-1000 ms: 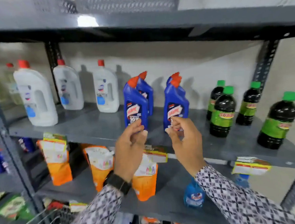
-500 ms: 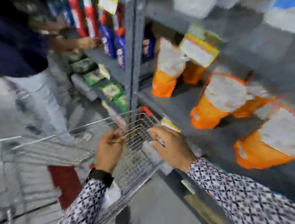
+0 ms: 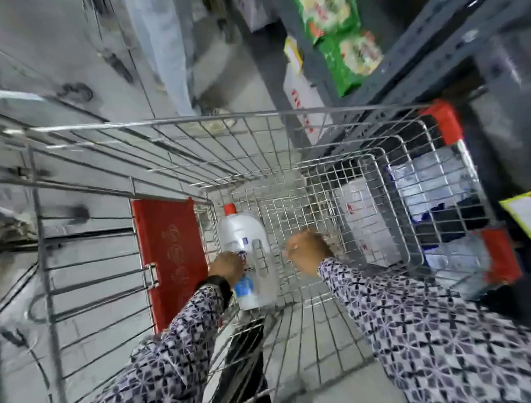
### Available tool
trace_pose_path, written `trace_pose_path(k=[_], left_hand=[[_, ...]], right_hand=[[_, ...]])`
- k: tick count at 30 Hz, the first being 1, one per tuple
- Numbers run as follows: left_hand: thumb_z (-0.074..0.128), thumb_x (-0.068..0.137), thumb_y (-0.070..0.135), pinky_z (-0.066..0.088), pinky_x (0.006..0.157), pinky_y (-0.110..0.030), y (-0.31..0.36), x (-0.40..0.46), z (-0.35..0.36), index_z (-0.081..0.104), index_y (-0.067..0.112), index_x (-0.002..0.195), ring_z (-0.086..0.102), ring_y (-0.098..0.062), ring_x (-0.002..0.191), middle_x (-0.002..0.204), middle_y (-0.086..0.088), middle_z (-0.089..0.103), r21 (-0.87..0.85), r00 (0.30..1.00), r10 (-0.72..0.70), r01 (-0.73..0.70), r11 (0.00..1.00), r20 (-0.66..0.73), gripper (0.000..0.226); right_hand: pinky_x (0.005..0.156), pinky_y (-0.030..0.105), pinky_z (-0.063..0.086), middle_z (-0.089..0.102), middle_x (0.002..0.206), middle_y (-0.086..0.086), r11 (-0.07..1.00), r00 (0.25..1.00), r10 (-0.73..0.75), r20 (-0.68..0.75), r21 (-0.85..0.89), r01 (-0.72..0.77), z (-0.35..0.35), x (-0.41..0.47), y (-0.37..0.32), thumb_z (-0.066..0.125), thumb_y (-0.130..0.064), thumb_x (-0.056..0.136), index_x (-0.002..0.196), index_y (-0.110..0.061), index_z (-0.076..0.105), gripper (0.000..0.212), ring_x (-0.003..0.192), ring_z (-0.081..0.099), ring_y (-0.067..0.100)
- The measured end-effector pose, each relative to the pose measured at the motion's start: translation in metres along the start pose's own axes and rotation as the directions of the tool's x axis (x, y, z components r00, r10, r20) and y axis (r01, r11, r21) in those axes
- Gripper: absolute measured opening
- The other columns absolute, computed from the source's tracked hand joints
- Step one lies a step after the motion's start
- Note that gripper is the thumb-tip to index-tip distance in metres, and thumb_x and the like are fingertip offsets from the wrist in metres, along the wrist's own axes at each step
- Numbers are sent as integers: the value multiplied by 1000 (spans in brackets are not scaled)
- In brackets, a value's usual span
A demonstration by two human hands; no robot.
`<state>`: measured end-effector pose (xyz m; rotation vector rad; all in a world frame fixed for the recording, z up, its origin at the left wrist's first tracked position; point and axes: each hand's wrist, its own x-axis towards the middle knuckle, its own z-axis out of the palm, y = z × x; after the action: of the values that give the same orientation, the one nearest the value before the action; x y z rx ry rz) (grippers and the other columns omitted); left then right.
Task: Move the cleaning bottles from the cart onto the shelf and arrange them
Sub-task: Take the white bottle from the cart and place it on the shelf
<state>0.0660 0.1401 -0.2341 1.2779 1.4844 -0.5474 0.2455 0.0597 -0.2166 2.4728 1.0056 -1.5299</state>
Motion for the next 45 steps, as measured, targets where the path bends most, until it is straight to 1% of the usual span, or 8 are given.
trace_pose_path(k=[5,10,16,21,25,32,37,45], left_hand=[[46,102,9,38,87,-29,-5,24,15,62,-7,126,57,-40,127,137,-28,60,80,998,9,-3,997,-69,34],[44,103,11,35,70,-28,-16,30,26,60,-8,128,60,-34,114,134,-27,62,-33,991,-3,-1,999,-137,35],[47,100,31,52,91,-37,-9,-1,10,47,26,70,47,-9,67,74,6,50,-394,994,-78,43,918,-72,30],[63,80,71,48,89,-52,13,-65,-4,66,7,91,57,-37,85,94,-26,61,-709,979,184,-67,702,90,65],[71,73,58,50,86,-53,62,-195,-15,62,12,108,60,-35,85,106,-24,56,-710,885,450,-238,663,123,58],[48,104,26,59,94,-47,121,-479,30,64,11,129,72,-28,111,122,-9,75,-630,452,890,-674,386,60,33],[49,103,20,57,90,-45,136,-640,91,64,7,129,72,-32,106,124,-16,73,-676,104,986,-717,167,134,33],[46,103,10,50,107,-49,141,-770,160,57,13,139,63,-32,129,137,-11,67,-673,-253,928,-740,-3,274,38]], right_hand=[[72,38,67,79,91,8,995,997,56,44,86,-59,45,24,-8,76,-32,79,95,-14,78,24,78,76,25],[67,28,61,80,92,8,986,988,138,-66,100,-131,64,33,-20,84,-21,70,94,-13,79,26,80,76,26],[78,41,62,69,94,15,978,968,189,-167,119,-170,22,-3,-41,72,-28,93,86,-5,68,25,93,73,35],[56,28,58,71,66,3,945,924,100,-369,325,28,-43,-106,-25,63,-81,73,71,-9,71,73,66,72,24],[43,22,24,44,47,6,962,842,40,-538,250,114,-102,-231,-9,66,-54,75,49,-12,51,52,45,47,13],[55,49,44,60,53,10,790,450,140,-882,374,486,-138,-512,69,65,-38,69,67,-5,67,33,52,53,20],[68,27,54,81,78,-2,490,217,245,-945,314,813,-115,-696,130,75,-8,89,82,-26,80,21,68,69,5],[64,19,58,83,88,-8,488,-74,410,-909,150,860,-77,-838,195,72,11,86,100,-25,76,39,74,75,4]])
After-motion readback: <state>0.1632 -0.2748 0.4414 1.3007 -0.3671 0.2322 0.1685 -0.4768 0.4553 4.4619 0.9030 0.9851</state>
